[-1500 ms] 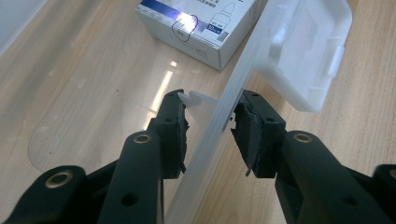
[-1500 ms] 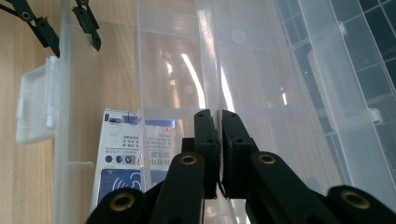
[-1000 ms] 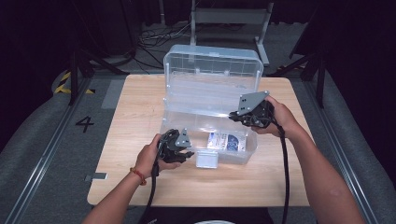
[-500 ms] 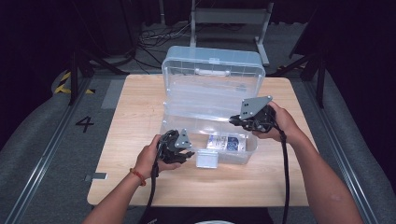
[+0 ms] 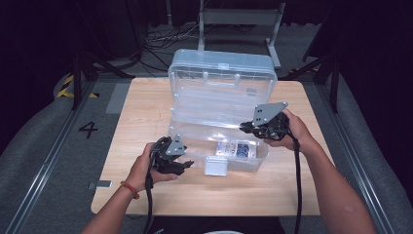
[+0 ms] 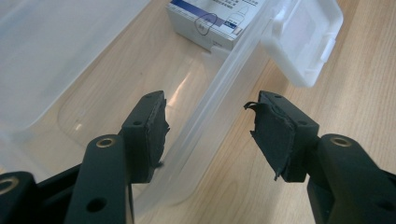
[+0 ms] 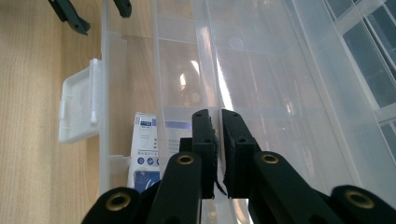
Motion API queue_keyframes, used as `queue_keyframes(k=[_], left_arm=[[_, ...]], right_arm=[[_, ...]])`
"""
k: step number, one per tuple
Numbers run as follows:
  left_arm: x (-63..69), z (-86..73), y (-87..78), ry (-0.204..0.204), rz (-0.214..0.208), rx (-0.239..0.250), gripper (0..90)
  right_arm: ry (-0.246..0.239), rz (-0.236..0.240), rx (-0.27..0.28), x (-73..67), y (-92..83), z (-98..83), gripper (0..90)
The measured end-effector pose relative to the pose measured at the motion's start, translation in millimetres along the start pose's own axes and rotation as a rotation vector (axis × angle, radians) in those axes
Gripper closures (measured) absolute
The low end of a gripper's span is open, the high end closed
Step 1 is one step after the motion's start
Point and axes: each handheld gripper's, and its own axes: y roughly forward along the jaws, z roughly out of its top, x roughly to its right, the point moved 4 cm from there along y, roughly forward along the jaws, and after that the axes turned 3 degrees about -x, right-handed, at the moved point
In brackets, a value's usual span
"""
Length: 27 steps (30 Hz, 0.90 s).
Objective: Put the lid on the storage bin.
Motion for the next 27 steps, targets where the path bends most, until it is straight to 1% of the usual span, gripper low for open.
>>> queue_keyframes(k=[3,6,7,8,9,10,11,15,16,17,18,21,23,24,25,26,27], left_arm=[[-1.6,-3.1,-11.7,-0.022,0.001,0.037,41.9],[-5.6,-4.3,-25.3,-0.027,0.020,0.061,42.9],[-5.6,-4.3,-25.3,-0.027,0.020,0.061,43.2],[-9.0,-4.5,-35.3,-0.039,0.019,0.096,43.4],[-11.3,-4.6,-41.1,-0.060,0.029,0.113,44.3],[-11.3,-4.6,-41.1,-0.060,0.029,0.113,45.0],[-14.1,-4.7,-45.6,-0.068,0.037,0.129,45.0],[-22.6,-6.2,-54.4,-0.091,0.070,0.135,49.8],[-25.0,-6.9,-55.1,-0.090,0.085,0.130,51.5],[-28.0,-7.8,-56.8,-0.086,0.112,0.121,52.9],[-30.6,-8.5,-57.8,-0.090,0.117,0.122,56.0],[-41.6,-10.6,-62.1,-0.109,0.132,0.119,59.8],[-49.6,-10.2,-66.1,-0.139,0.135,0.142,63.2],[-53.1,-9.7,-68.2,-0.137,0.139,0.147,64.8],[-55.0,-8.7,-69.2,-0.149,0.142,0.158,65.9],[-57.5,-7.6,-70.7,-0.152,0.134,0.163,67.0],[-59.9,-5.9,-71.5,-0.158,0.138,0.170,68.5]], right_arm=[[0.002,0.002,0.002,0.1,-0.1,-0.3,85.4],[0.004,0.004,0.007,0.4,-0.2,-1.3,85.4],[0.006,0.003,0.009,0.2,-0.2,-1.8,85.5],[0.006,0.004,0.011,-0.3,-0.2,-2.3,85.5],[0.008,0.005,0.012,-0.9,-0.2,-2.5,85.4],[0.008,0.005,0.012,-0.9,-0.2,-2.5,85.4],[0.009,0.006,0.015,-1.4,-0.1,-3.0,85.4],[0.009,0.004,0.016,-2.7,-0.2,-3.9,85.3],[0.009,0.004,0.017,-3.0,-0.2,-4.0,85.2],[0.010,0.001,0.015,-3.5,-0.2,-4.0,85.0],[0.009,-0.005,0.013,-3.9,-0.3,-3.9,84.9],[0.003,-0.009,0.010,-4.6,-0.3,-4.0,84.7],[0.004,-0.009,0.010,-5.0,-0.3,-4.4,84.8],[0.005,-0.006,0.013,-5.3,-0.2,-4.6,84.8],[0.005,-0.006,0.014,-5.5,-0.1,-4.7,84.8],[0.006,-0.005,0.014,-5.8,-0.1,-4.8,84.8],[0.004,-0.007,0.013,-6.0,-0.2,-4.9,84.8]])
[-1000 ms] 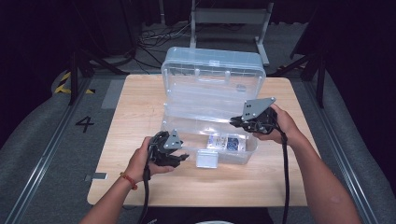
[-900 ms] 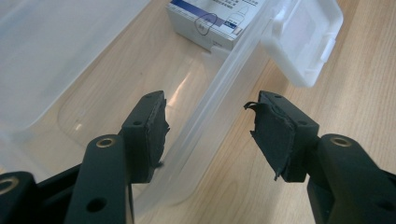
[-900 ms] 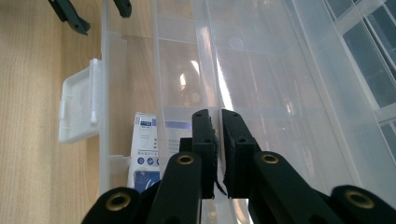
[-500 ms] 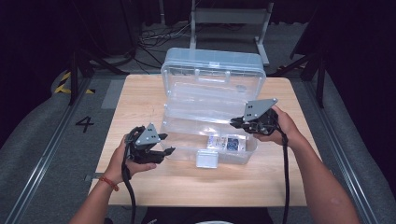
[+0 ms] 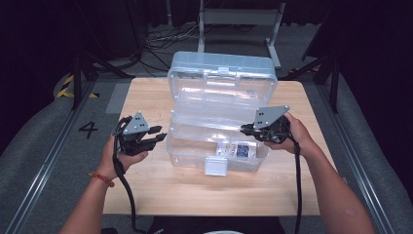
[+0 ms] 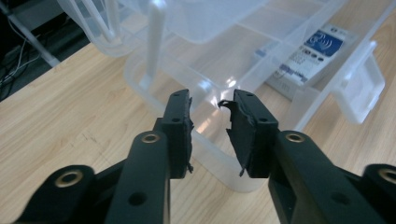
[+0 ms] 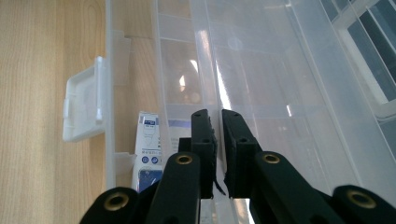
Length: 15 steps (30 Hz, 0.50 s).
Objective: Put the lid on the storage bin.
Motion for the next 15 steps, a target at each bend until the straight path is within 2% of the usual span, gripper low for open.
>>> queue_keyframes(k=[1,3,5,12,15], left_arm=[[-2.4,2.4,-0.1,-0.003,0.012,0.001,69.4],[-4.8,8.1,0.2,-0.017,-0.002,0.033,70.3],[-7.8,17.1,2.0,-0.026,0.007,0.055,73.6],[-10.7,46.1,12.7,-0.012,0.027,0.091,88.2],[-14.2,53.9,15.1,-0.011,0.039,0.101,89.1]], right_arm=[[-0.003,-0.001,0.000,0.0,0.0,-0.1,84.7],[-0.001,-0.001,0.000,-0.4,0.2,-0.1,84.8],[-0.004,0.001,0.002,-0.3,0.3,0.1,84.7],[-0.001,-0.009,-0.003,-2.5,-0.3,-1.2,84.3],[-0.003,-0.005,0.005,-3.8,0.1,-2.3,84.4]])
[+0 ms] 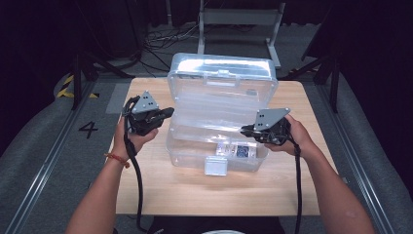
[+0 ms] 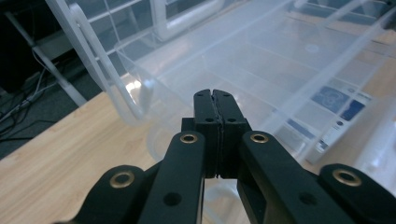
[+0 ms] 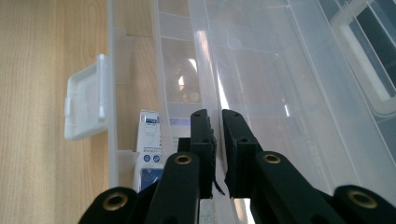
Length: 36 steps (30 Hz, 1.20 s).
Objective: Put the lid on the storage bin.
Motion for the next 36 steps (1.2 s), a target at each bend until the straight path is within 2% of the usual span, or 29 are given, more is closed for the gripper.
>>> queue_keyframes(k=[3,6,8,15,18,20,25,29,33,36], left_arm=[[-2.4,10.0,2.9,-0.002,-0.004,0.023,89.3],[-3.0,17.5,5.4,-0.002,0.001,0.023,89.4],[-4.6,21.0,6.7,0.003,0.016,0.017,89.5],[-12.3,29.8,6.0,-0.007,0.021,0.029,89.6],[-12.7,28.9,6.0,-0.018,0.024,0.029,89.6],[-12.4,27.6,3.9,-0.015,0.013,0.035,89.6],[-11.4,23.6,3.1,-0.017,0.011,0.039,89.6],[-8.9,18.0,3.1,-0.028,-0.009,0.057,89.6],[-6.6,12.8,4.3,-0.029,-0.015,0.053,89.6],[-4.7,10.1,3.8,-0.011,-0.016,0.043,89.6]], right_arm=[[-0.006,0.001,-0.002,-1.5,0.3,-0.3,84.3],[-0.008,0.000,-0.007,-3.7,0.4,-0.9,84.2],[-0.012,-0.008,-0.008,-4.6,0.7,-1.2,84.2],[-0.011,0.002,-0.014,-10.9,1.5,-3.7,84.0],[-0.015,0.000,-0.017,-14.1,1.1,-5.2,84.0],[-0.011,0.014,-0.019,-15.9,1.9,-6.3,84.2],[-0.012,-0.001,-0.016,-19.2,2.0,-7.6,83.7],[-0.009,-0.019,-0.023,-22.4,0.5,-9.3,82.8],[0.008,-0.027,-0.011,-24.6,-2.4,-15.3,82.1],[0.021,-0.032,-0.007,-25.8,-5.9,-20.0,82.1]])
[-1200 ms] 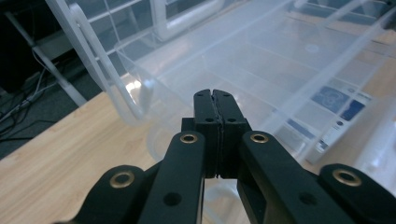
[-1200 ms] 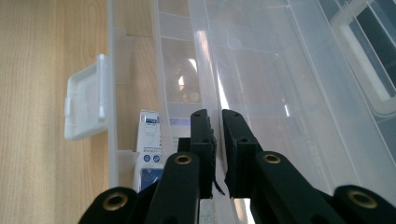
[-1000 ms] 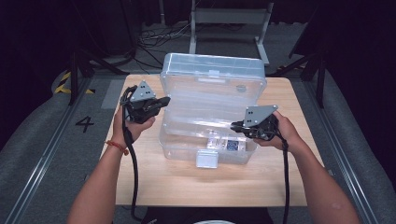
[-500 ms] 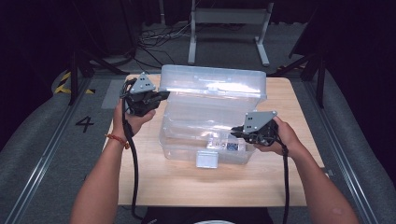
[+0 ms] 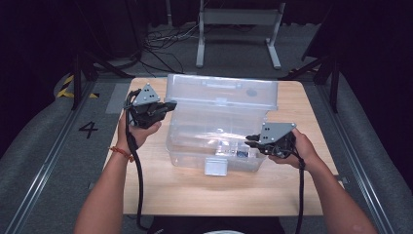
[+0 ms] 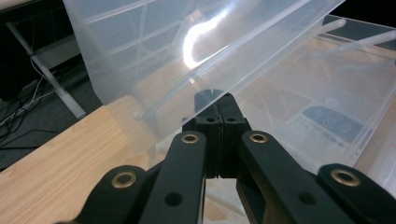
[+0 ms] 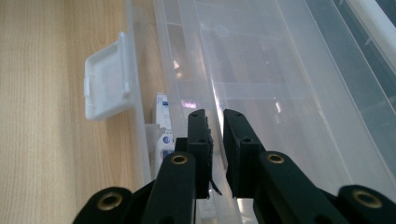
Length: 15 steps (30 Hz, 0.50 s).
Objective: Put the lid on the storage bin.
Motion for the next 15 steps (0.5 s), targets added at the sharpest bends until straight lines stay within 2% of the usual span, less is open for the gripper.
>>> queue_keyframes(k=[9,11,15], left_arm=[[5.8,-7.8,-2.0,0.010,-0.016,-0.013,89.7],[6.3,-9.5,-3.0,0.022,-0.018,-0.017,89.7],[8.5,-12.1,-3.4,0.019,-0.023,-0.018,89.7]], right_arm=[[0.026,-0.024,0.002,-4.2,-11.4,-13.7,83.3],[0.036,-0.030,0.014,-3.7,-13.4,-15.0,83.6],[0.054,-0.036,0.026,-3.6,-19.0,-19.3,83.6]])
